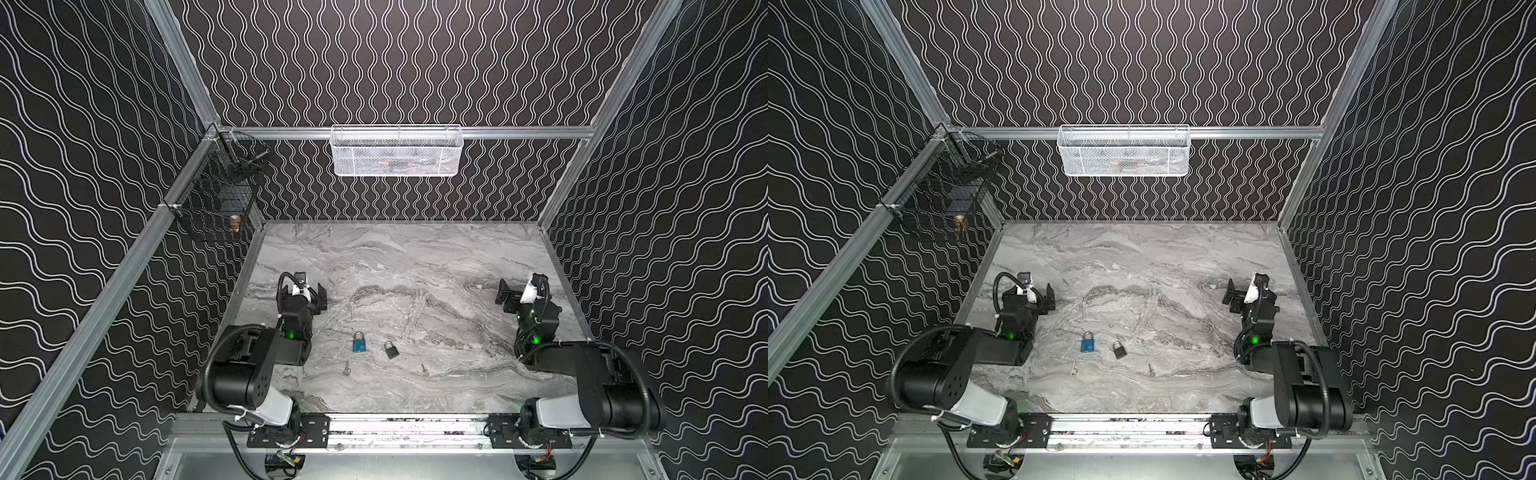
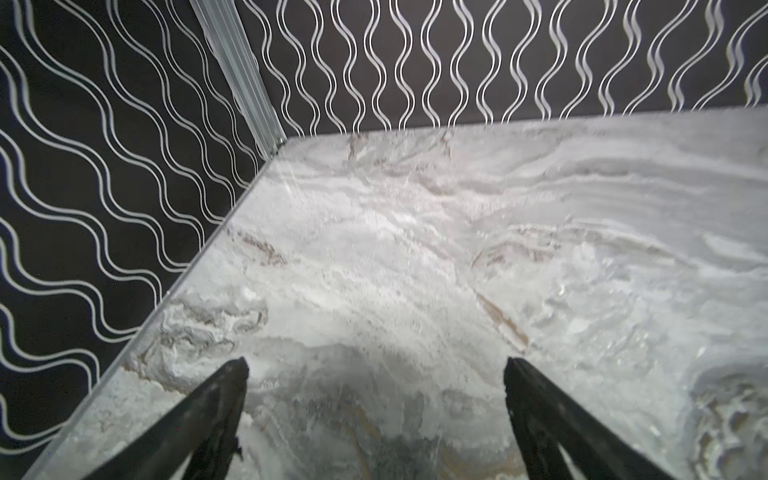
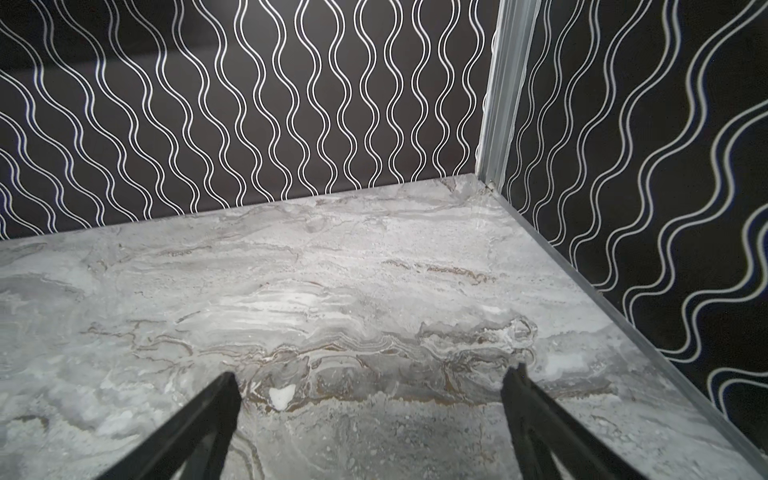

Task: Unlock with the key
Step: 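Move the right gripper toward the keys while the left gripper advances toward the padlocks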

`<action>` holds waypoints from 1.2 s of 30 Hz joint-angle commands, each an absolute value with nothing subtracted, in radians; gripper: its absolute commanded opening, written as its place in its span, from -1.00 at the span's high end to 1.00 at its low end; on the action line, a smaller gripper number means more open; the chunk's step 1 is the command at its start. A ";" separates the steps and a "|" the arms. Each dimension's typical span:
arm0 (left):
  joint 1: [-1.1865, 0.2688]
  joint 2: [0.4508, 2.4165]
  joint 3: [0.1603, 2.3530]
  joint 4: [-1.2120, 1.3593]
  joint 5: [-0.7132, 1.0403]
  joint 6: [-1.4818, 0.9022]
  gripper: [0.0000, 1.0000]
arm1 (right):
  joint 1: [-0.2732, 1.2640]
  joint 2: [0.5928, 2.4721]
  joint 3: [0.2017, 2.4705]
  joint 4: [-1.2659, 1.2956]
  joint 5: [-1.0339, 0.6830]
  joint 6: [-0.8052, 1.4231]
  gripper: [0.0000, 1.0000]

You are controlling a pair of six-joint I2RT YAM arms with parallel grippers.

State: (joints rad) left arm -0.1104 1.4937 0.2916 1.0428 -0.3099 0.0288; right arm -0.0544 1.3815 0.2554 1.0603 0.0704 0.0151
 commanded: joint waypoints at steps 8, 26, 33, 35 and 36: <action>-0.109 1.126 0.331 0.657 -0.292 -0.068 -0.98 | -0.057 1.192 0.391 0.716 -0.026 0.170 -0.98; -0.100 0.906 0.389 0.313 -0.204 -0.570 -0.98 | -0.081 1.060 0.394 0.453 -0.029 0.702 -0.98; -0.100 0.942 0.440 0.183 -0.078 -0.628 -0.98 | -0.078 1.099 0.497 0.238 -0.116 0.643 -0.98; -0.102 0.943 0.436 0.187 -0.014 -0.643 -0.98 | -0.071 1.115 0.520 0.201 -0.164 0.631 -0.98; -0.107 0.943 0.435 0.188 0.011 -0.651 -0.97 | -0.067 1.121 0.529 0.191 -0.203 0.617 -0.98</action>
